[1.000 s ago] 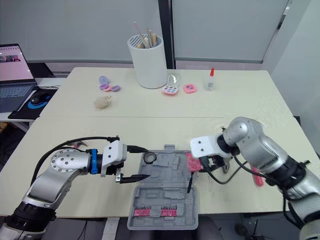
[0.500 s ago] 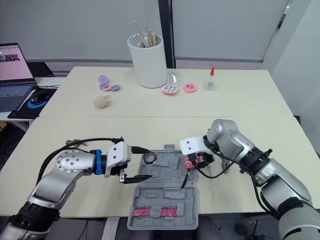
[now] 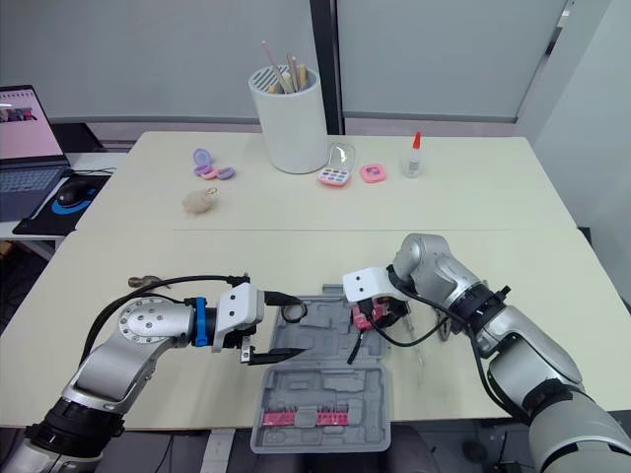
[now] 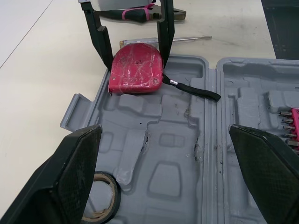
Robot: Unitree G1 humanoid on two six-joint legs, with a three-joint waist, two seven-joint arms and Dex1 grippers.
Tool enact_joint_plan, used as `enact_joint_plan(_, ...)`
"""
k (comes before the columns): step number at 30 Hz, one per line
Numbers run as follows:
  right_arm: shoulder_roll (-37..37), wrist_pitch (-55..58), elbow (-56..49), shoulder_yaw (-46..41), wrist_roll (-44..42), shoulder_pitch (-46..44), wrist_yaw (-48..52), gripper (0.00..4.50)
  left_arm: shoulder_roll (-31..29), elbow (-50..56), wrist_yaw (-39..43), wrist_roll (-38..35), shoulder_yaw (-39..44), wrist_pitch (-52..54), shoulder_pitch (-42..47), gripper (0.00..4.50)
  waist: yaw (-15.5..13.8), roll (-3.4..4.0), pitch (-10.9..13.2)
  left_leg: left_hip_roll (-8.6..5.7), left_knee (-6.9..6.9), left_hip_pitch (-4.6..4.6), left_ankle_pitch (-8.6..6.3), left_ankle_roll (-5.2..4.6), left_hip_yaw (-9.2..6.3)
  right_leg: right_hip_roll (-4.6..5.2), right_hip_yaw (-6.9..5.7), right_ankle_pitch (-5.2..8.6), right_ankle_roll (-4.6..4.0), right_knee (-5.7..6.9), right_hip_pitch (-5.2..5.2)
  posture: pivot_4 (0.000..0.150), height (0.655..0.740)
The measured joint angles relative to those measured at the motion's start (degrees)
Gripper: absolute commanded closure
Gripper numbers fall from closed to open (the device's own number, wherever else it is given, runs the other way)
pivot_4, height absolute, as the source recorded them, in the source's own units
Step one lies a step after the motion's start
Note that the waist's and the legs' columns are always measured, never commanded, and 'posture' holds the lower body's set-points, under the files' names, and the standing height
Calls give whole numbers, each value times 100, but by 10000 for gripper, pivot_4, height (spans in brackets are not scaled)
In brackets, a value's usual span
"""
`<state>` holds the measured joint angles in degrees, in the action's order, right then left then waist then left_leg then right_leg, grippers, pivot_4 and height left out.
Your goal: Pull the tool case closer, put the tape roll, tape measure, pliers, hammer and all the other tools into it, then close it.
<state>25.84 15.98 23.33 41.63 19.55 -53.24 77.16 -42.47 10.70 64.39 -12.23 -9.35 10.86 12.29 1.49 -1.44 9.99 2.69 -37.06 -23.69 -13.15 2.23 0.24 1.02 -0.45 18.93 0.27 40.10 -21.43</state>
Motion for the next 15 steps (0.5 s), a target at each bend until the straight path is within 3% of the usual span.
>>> enact_joint_plan(5,-50,31,19,-26,4,0,-7,13717,5,0,1,0,0,-6,0,0,0,0,0,0,0,0,0,0,0,0,0,0,0,0,0,1500,7376)
enact_joint_plan(9,-106,85,7,-176,-25,-9,-5,95,25,0,2,1,0,-23,0,0,0,0,0,0,0,0,0,0,-1,0,0,0,0,0,0,1500,7376)
enact_joint_plan(15,-136,102,-69,-338,-54,-130,-68,95,104,-41,7,15,-5,-111,-1,0,0,0,0,1,1,0,0,0,-1,0,-1,0,0,1,-1,1500,7376)
